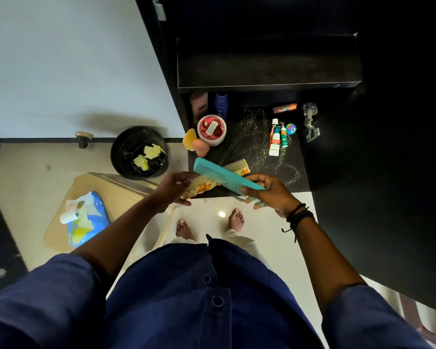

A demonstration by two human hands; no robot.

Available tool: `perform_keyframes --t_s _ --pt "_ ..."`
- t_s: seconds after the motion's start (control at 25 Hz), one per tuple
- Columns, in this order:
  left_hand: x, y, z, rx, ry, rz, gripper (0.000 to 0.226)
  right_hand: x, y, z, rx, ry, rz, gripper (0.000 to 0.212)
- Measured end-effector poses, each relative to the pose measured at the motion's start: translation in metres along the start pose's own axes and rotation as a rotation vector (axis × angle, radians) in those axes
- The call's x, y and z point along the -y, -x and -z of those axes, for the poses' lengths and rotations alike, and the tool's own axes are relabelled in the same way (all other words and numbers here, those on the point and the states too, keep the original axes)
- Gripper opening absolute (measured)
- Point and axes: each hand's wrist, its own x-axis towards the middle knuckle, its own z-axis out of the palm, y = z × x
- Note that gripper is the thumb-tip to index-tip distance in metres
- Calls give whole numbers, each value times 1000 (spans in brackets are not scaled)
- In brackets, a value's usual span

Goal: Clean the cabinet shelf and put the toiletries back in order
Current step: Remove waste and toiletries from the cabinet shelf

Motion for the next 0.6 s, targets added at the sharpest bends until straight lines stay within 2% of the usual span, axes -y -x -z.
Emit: perform_keyframes --t_s 0.24,0.36,0.48,0.6 --pt "5 -21 9 -196 288 178 32 1 -32 -12 -62 -14 -12 37" --pt "9 -31 8 -270 405 229 35 -2 -47 -14 -23 -30 -59 37" --pt "13 -33 6 -284 492 237 48 1 -54 -18 -14 -29 -108 35" --pt "16 -34 5 -281 483 221 54 3 -68 -27 -135 -23 -80 34"
